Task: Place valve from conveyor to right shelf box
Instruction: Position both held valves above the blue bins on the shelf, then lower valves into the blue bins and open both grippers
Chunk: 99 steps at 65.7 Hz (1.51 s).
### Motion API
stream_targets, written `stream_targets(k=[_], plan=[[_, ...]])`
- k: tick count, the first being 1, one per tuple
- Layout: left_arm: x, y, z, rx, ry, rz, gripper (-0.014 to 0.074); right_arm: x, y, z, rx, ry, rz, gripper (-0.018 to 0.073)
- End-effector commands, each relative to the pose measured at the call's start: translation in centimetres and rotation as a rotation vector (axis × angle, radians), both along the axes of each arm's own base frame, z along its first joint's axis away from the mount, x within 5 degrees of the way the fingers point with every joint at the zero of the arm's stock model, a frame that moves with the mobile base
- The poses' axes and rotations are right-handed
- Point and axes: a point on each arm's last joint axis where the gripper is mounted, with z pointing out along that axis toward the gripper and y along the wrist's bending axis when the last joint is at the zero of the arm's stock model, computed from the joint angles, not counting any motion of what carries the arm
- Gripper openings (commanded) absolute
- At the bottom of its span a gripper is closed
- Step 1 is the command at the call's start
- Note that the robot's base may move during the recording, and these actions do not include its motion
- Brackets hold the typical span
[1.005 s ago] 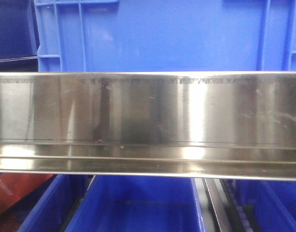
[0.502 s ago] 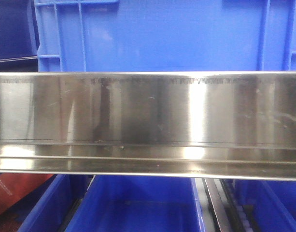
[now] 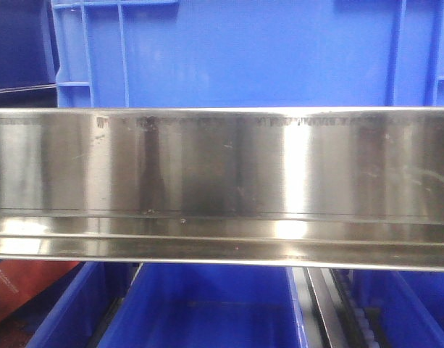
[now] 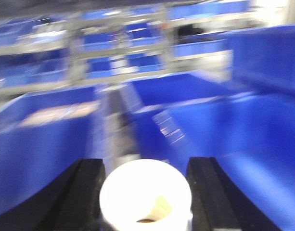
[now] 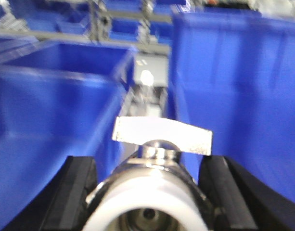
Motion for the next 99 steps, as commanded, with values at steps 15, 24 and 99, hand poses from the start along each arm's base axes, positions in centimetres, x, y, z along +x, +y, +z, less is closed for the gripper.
stream_targets(k=[15,24,99], plan=[[8.1,-7.3,3.9,0.001,0.051,-0.214,-0.0111,5.7,4.5,5.7,0.007,-0.047,0.225,-0.0151],[11.3,-10.8,3.0,0.032,0.127,-0.274,-0.0111,8.8,7.5,5.6,-0.007,0.019,0.316,-0.0151],[19.7,-17.0,-7.6,0.180,0.483,-0.301,0.0590,19.2,13.2,-5.4,-0.113,0.512,0.396,0.0517]])
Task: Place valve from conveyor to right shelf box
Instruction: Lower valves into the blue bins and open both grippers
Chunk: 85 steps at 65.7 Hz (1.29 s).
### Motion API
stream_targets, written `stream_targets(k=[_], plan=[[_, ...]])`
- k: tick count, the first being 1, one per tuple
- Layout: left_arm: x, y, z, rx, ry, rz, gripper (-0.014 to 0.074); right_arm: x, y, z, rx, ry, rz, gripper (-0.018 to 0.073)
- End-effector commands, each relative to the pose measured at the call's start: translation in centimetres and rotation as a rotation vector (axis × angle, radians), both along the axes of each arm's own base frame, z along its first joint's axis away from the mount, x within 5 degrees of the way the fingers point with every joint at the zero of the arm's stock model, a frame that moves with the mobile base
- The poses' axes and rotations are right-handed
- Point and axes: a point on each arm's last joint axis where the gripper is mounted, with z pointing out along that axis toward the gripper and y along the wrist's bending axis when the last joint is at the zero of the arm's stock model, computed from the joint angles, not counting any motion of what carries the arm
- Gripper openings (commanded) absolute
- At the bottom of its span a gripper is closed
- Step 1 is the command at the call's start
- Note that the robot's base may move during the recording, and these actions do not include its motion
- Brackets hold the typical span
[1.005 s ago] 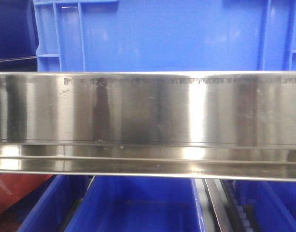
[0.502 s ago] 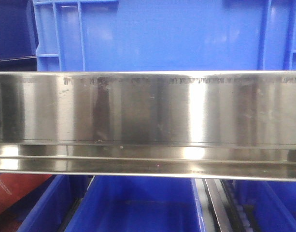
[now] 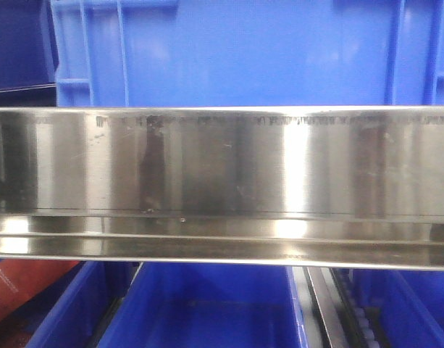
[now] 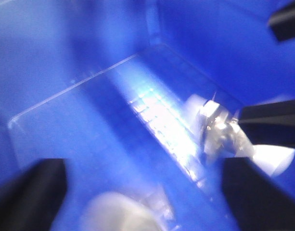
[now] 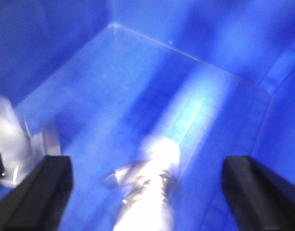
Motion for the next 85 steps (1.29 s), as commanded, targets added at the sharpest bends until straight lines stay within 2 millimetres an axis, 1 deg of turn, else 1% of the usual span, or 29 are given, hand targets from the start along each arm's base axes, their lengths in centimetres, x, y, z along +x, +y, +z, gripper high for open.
stream_targets(k=[1,5,9,13,18,20,22,24,26,33,36,43,49,52,57,60,67,70,71,79,82,85], plan=[[-0.6,0.3,1.3,-0.026,-0.030,0.001,0.0589,-0.7,-0.3,1.4,0.022,-0.052,-0.001,0.0517],[-1.0,0.5,1.8,-0.031,-0.039,0.001,0.0579,-1.2,-0.4,2.1,0.030,-0.071,-0.001,0.0517],[-1.6,0.8,2.7,-0.043,-0.059,0.001,0.0559,-1.8,-0.7,2.9,0.041,-0.098,-0.002,0.0502],[-2.3,1.3,3.8,-0.055,-0.084,0.001,0.0534,-2.7,-1.2,4.1,0.059,-0.136,-0.006,0.0432],[-3.6,2.2,5.6,-0.058,-0.137,0.006,0.0445,-4.3,-1.8,5.8,0.080,-0.188,-0.007,0.0286],[-4.1,2.5,6.1,-0.058,-0.148,0.008,0.0402,-5.0,-2.1,6.5,0.089,-0.209,-0.008,0.0228],[-4.5,2.9,6.7,-0.062,-0.158,0.010,0.0342,-5.6,-2.3,7.0,0.095,-0.226,-0.008,0.0168],[-5.1,3.4,7.4,-0.070,-0.171,0.013,0.0288,-6.3,-2.6,7.7,0.104,-0.247,-0.008,0.0092],[-5.7,3.9,7.9,-0.072,-0.180,0.018,0.0201,-7.1,-2.9,8.3,0.112,-0.266,-0.008,0.0004],[-7.3,5.8,9.6,-0.081,-0.200,0.045,-0.0017,-9.4,-3.9,9.8,0.133,-0.319,-0.009,-0.0171],[-8.0,7.0,10.2,-0.079,-0.202,0.070,-0.0108,-10.4,-4.4,10.2,0.128,-0.341,-0.013,-0.0158],[-9.3,9.5,11.1,-0.062,-0.181,0.128,-0.0111,-12.3,-5.6,10.4,0.106,-0.376,-0.044,-0.0158],[-10.6,12.1,11.4,-0.056,-0.177,0.201,-0.0111,-13.3,-6.9,9.7,0.112,-0.378,-0.104,-0.0158],[-11.1,13.0,11.2,-0.063,-0.182,0.225,-0.0111,-14.0,-7.6,9.4,0.117,-0.398,-0.126,-0.0158],[-12.5,14.3,10.7,-0.077,-0.209,0.262,-0.0111,-14.9,-8.6,8.2,0.123,-0.427,-0.166,-0.0160],[-13.8,15.0,10.5,-0.090,-0.243,0.274,-0.0111,-15.4,-9.0,7.2,0.121,-0.427,-0.180,-0.0162],[-16.4,15.7,9.2,-0.118,-0.307,0.276,-0.0111,-17.4,-9.7,5.2,0.133,-0.454,-0.192,-0.0162],[-17.8,16.1,8.6,-0.132,-0.340,0.276,-0.0111,-18.1,-10.0,4.3,0.136,-0.462,-0.194,-0.0162],[-18.5,16.3,8.5,-0.139,-0.357,0.275,-0.0111,-18.3,-10.0,3.7,0.134,-0.456,-0.195,-0.0162],[-21.6,17.1,5.8,-0.173,-0.428,0.276,-0.0111,-20.7,-10.8,1.1,0.149,-0.493,-0.204,-0.0162],[-23.4,17.6,4.9,-0.210,-0.458,0.283,-0.0111,-21.4,-11.0,-0.2,0.149,-0.492,-0.206,-0.0162],[-24.6,17.9,3.4,-0.228,-0.477,0.286,-0.0111,-22.3,-11.3,-1.4,0.152,-0.499,-0.207,-0.0162]])
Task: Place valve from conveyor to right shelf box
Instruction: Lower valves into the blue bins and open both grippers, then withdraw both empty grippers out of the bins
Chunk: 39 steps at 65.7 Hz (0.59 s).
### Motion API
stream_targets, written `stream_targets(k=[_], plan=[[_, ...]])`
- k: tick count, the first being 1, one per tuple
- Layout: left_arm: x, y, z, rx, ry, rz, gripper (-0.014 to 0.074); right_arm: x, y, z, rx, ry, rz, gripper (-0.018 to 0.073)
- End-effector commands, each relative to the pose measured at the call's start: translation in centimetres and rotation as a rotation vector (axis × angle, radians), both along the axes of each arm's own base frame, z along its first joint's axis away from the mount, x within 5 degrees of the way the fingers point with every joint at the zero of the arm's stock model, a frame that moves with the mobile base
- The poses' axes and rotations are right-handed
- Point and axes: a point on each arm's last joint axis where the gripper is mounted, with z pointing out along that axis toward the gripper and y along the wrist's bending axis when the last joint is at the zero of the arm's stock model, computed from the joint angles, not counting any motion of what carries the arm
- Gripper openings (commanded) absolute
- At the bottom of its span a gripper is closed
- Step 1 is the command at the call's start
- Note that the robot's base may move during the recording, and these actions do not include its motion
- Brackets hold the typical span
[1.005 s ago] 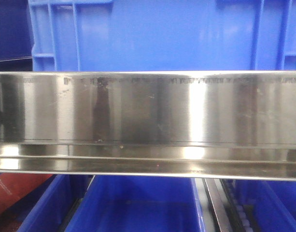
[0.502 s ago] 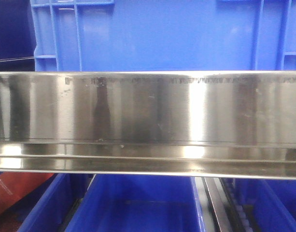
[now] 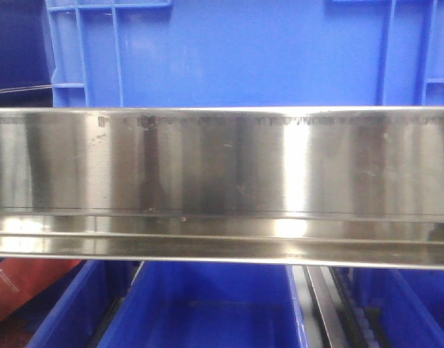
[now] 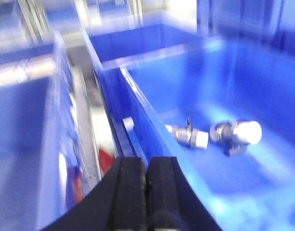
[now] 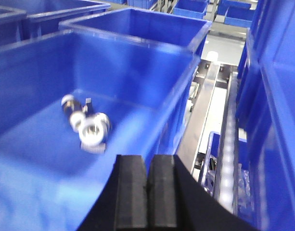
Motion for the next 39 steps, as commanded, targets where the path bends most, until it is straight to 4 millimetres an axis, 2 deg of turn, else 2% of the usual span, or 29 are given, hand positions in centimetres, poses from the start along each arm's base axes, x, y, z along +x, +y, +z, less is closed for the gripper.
stream_targets(k=[1,12,26,39], plan=[[-2.4,0.7,-1.7,-0.054,-0.079,0.006,-0.0111,-1.9,-0.7,-1.6,0.021,-0.066,-0.015,-0.0162],[-6.2,1.7,-5.9,-0.074,-0.152,0.004,-0.0111,-4.5,-1.5,-5.9,0.032,-0.098,-0.021,-0.0162],[-8.4,2.3,-10.3,-0.080,-0.177,0.004,-0.0111,-6.7,-2.2,-9.6,0.061,-0.186,-0.030,-0.0162],[-8.8,2.4,-11.3,-0.090,-0.214,0.003,-0.0111,-6.9,-2.3,-10.7,0.062,-0.189,-0.031,-0.0162]])
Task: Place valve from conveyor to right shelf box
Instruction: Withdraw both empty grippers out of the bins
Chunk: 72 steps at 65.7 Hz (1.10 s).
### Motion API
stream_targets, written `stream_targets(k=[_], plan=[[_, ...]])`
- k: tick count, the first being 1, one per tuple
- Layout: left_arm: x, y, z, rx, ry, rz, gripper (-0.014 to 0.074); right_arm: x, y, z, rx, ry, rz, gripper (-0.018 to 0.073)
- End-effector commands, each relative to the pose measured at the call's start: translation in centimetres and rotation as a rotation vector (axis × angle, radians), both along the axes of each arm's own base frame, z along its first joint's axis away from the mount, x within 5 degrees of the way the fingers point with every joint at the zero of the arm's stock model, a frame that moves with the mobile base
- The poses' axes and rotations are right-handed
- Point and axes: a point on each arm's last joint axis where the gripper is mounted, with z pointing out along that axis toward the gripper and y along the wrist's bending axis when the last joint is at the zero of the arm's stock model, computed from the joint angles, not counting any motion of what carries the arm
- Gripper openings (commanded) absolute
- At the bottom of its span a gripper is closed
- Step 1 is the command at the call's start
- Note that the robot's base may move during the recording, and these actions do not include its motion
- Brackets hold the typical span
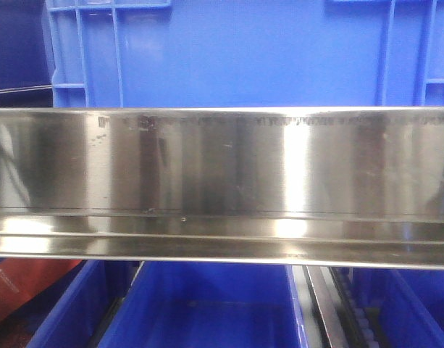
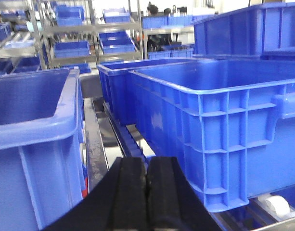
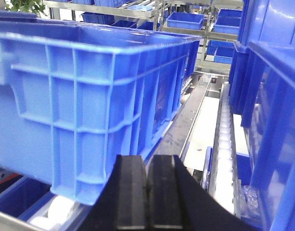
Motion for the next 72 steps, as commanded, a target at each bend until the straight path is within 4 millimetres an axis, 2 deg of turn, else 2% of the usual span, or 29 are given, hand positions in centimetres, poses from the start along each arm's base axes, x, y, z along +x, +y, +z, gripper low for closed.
stream_targets(k=[1,54,62,72], plan=[[-0.2,0.0,0.2,-0.026,-0.038,0.002,-0.0111,0.0,-0.1,0.2,0.008,-0.038,-0.010,-0.0162],[0.0,0.0,-0.1,-0.017,-0.024,0.008,-0.0111,0.0,-0.1,0.3,0.010,-0.044,-0.011,-0.0162],[0.1,0.3,-1.4,-0.013,-0.014,0.075,-0.0111,0.0,-0.1,0.3,0.010,-0.044,-0.011,-0.0162],[0.3,0.7,-4.5,-0.021,-0.028,0.190,-0.0111,0.0,-0.1,0.3,0.010,-0.044,-0.011,-0.0162]])
